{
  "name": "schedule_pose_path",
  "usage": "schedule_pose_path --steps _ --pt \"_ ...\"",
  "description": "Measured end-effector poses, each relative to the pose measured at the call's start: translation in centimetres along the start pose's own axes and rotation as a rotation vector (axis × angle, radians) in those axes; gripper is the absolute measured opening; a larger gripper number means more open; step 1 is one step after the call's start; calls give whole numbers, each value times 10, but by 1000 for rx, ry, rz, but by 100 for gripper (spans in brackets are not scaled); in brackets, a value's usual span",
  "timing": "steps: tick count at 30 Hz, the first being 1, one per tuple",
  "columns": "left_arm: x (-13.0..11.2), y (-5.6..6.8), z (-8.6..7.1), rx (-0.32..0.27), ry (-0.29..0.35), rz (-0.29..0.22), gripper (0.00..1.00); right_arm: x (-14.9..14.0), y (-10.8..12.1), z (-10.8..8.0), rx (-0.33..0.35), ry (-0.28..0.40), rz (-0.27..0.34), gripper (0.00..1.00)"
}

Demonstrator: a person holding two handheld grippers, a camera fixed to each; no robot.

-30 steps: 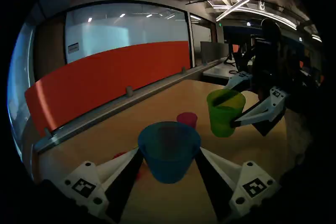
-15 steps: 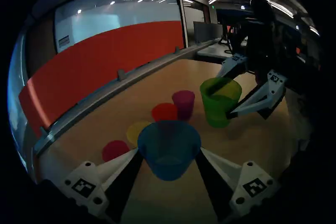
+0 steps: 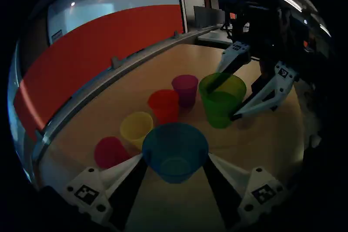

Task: Pour water

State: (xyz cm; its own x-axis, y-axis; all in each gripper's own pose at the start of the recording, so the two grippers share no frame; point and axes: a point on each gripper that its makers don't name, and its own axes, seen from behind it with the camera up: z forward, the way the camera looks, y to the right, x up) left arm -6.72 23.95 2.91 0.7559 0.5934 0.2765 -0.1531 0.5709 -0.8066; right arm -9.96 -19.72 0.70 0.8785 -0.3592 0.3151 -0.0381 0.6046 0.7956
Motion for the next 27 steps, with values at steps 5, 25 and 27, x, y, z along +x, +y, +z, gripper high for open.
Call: schedule_pose_path --steps 5,25,27 --pt "-8 1 12 -16 -33 5 85 -8 3 8 6 -32 -1 88" --pt "-29 8 40 -71 -115 15 85 -35 9 33 23 -125 -31 88" --pt "-29 8 42 -75 -114 10 85 -37 9 34 24 -129 -30 88"
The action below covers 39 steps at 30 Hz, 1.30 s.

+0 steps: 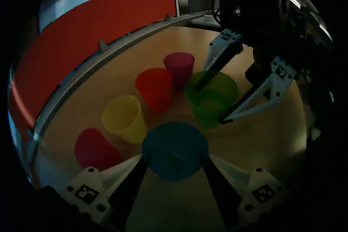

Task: Pour water

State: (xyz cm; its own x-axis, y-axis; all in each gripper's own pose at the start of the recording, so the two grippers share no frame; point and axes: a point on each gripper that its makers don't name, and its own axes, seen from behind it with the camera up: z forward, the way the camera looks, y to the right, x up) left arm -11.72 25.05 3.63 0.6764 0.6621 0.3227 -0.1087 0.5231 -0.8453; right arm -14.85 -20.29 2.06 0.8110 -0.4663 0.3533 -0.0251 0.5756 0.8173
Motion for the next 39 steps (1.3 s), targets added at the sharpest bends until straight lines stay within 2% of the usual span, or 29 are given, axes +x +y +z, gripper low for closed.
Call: schedule_pose_path --steps 11,20,39 --pt "-3 1 7 -13 -1 -13 85 -7 4 8 -5 -13 12 89" --pt "-9 0 7 -17 -2 -32 85 -13 5 14 -7 -22 19 88" --pt "-14 -1 10 -20 -17 -39 87 -22 6 13 -15 -17 45 91"
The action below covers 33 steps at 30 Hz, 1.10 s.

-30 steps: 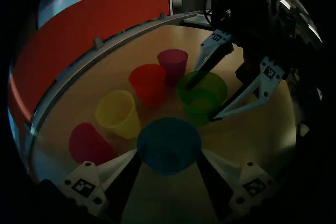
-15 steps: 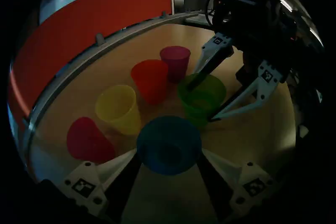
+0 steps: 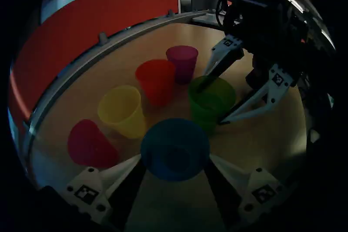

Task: Pour water

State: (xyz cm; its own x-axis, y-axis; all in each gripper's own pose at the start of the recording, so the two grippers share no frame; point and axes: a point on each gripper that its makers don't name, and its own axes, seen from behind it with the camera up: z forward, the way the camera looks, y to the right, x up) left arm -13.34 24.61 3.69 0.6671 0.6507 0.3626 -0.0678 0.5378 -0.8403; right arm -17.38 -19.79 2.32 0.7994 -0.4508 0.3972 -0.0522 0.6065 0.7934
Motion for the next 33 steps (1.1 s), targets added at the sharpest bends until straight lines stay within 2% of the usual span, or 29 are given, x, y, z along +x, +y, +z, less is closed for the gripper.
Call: schedule_pose_path --steps 6,12,17,24,33 --pt "-3 2 0 -9 -10 -18 88 2 1 -3 -3 5 19 100" --pt "-10 1 -2 0 -25 -10 89 -7 2 -6 -14 -7 19 100" --pt "-18 -2 -9 16 -31 -12 90 -11 1 -14 -29 -6 21 100" --pt "-28 -2 -32 41 -9 -47 91 -19 0 -37 -65 4 40 100" --pt "-40 -1 -70 92 38 -93 91 -28 -8 -69 -122 33 59 100"
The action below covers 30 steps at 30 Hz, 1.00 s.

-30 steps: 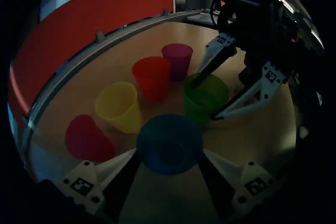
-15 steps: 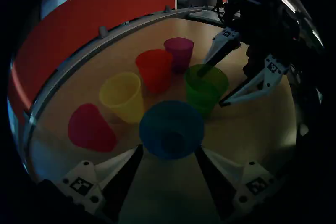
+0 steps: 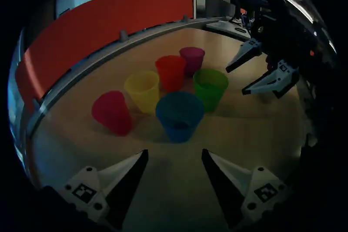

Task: Pour water

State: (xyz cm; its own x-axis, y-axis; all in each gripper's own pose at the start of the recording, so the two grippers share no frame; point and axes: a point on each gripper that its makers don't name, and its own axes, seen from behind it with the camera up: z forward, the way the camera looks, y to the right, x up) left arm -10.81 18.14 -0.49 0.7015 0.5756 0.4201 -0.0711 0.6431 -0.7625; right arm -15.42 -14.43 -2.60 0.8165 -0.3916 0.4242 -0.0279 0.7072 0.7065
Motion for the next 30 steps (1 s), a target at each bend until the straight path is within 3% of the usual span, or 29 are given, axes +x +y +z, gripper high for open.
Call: schedule_pose_path --steps 11,17,24,30 --pt "-9 -3 -45 60 88 -90 91 -3 -2 -37 -77 62 34 100" --pt "-8 -12 -63 121 159 -137 91 9 -7 -49 -110 140 71 100" --pt "-10 -33 -86 211 263 -208 91 25 -2 -62 -175 235 119 100" --pt "-1 -58 -114 344 386 -231 91 44 15 -74 -277 329 148 100"
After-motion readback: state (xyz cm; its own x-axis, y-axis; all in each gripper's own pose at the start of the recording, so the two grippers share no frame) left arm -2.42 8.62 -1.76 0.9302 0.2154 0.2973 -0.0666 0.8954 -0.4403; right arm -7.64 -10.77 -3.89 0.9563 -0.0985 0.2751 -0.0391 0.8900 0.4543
